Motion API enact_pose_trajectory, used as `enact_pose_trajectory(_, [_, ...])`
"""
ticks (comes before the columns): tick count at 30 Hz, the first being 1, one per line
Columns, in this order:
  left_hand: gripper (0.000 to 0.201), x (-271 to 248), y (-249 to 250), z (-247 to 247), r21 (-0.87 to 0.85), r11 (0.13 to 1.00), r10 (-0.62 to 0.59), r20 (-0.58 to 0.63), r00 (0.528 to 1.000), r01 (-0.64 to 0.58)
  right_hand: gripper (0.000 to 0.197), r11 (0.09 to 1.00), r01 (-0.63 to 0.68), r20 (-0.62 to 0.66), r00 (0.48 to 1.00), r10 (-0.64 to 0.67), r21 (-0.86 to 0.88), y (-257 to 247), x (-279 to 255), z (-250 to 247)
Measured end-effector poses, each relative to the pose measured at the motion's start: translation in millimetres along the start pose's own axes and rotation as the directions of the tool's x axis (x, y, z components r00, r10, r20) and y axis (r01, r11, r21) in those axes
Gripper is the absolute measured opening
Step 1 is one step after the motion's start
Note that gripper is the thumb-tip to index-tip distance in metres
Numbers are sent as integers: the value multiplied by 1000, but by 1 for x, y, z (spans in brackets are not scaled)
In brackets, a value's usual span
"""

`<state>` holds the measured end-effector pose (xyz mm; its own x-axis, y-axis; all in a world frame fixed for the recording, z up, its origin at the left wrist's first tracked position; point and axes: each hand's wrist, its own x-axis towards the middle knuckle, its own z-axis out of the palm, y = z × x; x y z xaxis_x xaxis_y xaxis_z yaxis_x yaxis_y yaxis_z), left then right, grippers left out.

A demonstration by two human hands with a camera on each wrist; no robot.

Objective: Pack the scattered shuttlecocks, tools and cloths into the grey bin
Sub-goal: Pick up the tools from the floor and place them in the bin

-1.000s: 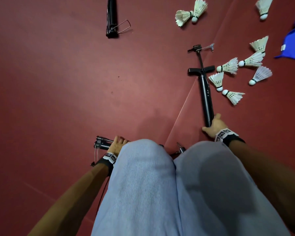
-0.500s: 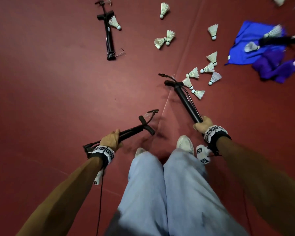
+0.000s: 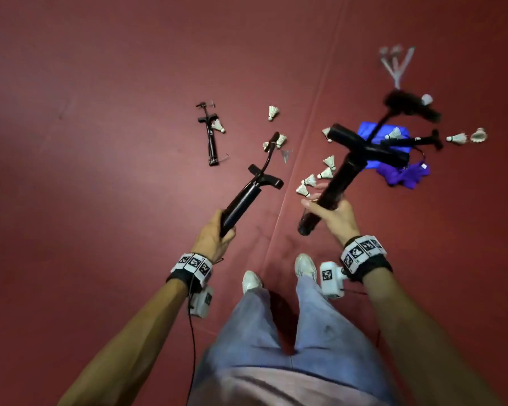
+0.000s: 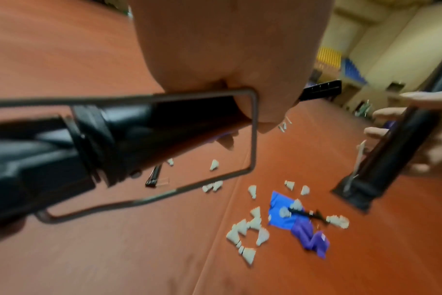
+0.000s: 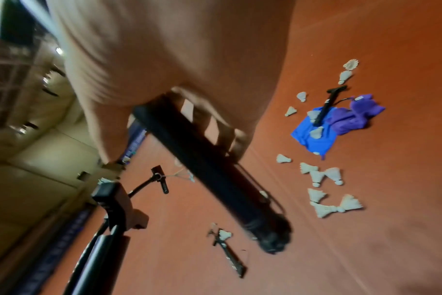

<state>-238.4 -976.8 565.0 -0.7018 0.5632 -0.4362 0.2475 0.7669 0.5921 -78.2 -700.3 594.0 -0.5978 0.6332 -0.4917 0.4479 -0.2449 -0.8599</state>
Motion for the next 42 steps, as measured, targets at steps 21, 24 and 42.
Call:
enact_pose_trajectory(21, [30, -255, 82, -122, -600, 800, -493, -661, 566, -4, 29, 877, 477, 442, 800, -406, -59, -196, -126, 130])
enact_pose_trajectory(24, [34, -302, 82, -97, -647, 762, -576, -671, 467, 10, 16, 815, 563, 641, 677, -361, -136, -191, -156, 145])
enact_pose_trajectory(42, [30, -747, -16, 64, -885, 447, -847, -370, -382, -132, 35, 651, 752, 951, -266, 156, 103, 18, -625, 315])
